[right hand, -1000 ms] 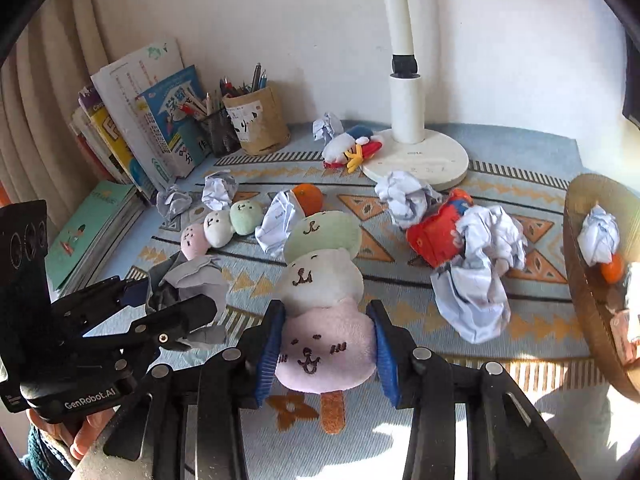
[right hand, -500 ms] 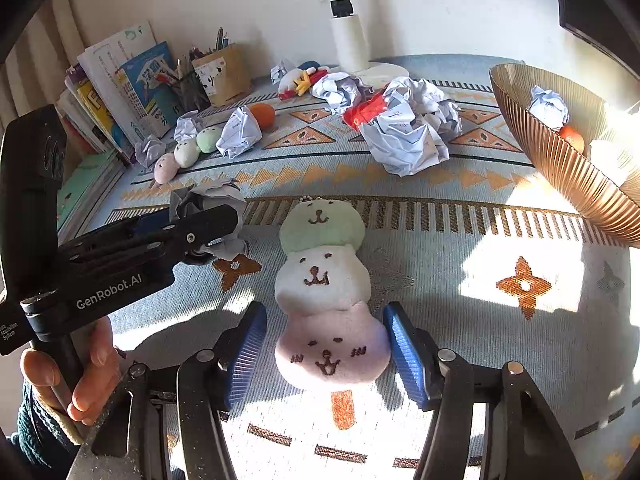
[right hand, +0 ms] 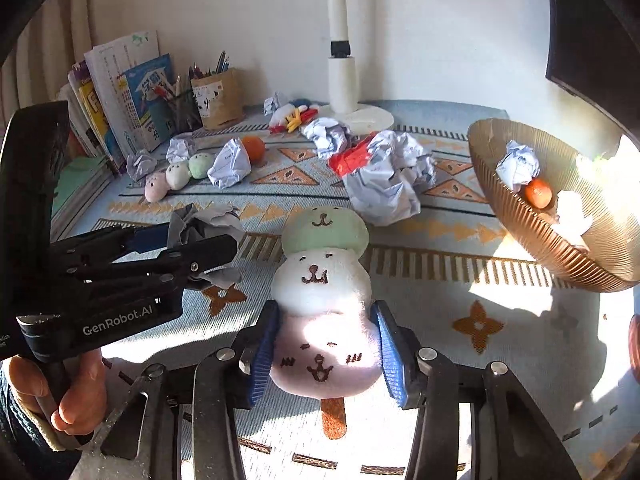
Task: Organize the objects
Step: 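Carry the plush and grey-blue paper into the bowl and release both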
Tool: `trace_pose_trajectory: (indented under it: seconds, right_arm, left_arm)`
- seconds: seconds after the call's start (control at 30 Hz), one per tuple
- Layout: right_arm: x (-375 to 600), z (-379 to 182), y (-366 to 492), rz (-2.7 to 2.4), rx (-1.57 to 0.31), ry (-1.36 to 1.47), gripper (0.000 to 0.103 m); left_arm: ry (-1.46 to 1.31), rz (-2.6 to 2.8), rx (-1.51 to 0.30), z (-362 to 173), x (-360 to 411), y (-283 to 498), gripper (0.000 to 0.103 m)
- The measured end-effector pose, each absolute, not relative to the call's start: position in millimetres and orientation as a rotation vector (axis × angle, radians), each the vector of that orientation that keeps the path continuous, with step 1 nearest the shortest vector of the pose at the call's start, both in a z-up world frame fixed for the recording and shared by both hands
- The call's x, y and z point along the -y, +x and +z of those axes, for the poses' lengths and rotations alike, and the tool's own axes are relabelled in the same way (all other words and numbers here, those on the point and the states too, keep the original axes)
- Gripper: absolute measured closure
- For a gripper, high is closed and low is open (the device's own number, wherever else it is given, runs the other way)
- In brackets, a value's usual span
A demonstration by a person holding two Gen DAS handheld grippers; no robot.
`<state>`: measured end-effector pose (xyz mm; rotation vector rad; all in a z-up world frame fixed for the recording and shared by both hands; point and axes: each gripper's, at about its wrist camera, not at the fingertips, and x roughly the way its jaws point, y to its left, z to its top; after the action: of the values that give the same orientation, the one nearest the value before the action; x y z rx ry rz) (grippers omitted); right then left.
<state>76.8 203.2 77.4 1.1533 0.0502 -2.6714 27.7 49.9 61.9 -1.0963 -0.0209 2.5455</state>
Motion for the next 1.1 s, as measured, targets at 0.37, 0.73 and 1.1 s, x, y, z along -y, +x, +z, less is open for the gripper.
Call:
trace_pose_trajectory:
  seconds: [0.37, 0.73, 1.1]
  right_arm:
    - [-369.9, 172.5, 66.0, -3.120, 0.398, 0.861, 0.058]
    - [-431.8, 142.1, 1.1, -2.973, 0.620, 1.034, 0.051]
    - [-380.0, 156.3, 33.3, -2.888, 0.533, 0.959, 0.051]
  left_arm:
    - [-0.768, 2.398, -0.093, 165.0, -196.4, -18.5, 0.052]
    - [-0.932, 2.364, -0.054, 125.8, -261.6, -85.6, 0.014]
    - [-0.916, 2.404, 0.183, 133.9, -143.8, -40.4, 0.013]
